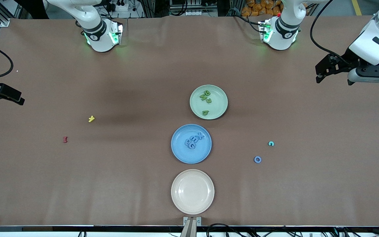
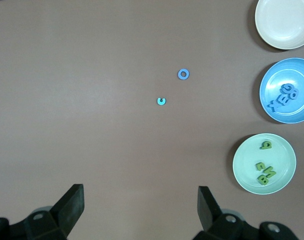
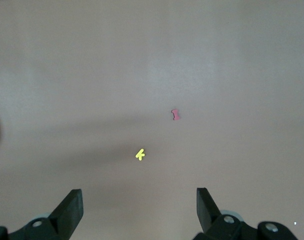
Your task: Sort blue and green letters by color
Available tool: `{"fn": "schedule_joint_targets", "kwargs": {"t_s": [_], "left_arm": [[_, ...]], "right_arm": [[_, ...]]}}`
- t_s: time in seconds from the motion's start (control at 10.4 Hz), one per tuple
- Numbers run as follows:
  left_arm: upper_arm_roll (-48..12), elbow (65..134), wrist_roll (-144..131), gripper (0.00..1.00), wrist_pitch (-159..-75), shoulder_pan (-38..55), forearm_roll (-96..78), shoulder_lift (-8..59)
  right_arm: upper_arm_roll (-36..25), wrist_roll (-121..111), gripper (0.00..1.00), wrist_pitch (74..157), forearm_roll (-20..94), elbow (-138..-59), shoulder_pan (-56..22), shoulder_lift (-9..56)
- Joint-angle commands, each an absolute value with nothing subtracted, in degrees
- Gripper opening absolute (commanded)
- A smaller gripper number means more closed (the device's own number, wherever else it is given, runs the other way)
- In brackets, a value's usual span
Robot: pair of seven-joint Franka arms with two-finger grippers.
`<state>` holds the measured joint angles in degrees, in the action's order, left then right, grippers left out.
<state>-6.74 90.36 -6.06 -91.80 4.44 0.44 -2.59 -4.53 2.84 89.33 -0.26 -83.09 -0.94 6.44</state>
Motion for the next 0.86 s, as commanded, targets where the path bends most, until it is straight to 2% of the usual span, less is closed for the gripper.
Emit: {"fn": "schedule_joint_targets", "kwargs": {"t_s": [0.0,0.77], "left_arm": [[-6.86,89.12,-4.75,1.00,-90.53,4.31,0.00,-2.20],[-6.86,89.12,-3.87,1.00,-90.53,4.22,-0.17,-2.20]], "right_arm": [[-4.31,3.08,1.00,88.95,-0.35,-83.58,-1.76,5.80],[-4.31,2.99,1.00,89.03,-0.35,-83.76,-1.76,5.80]]}}
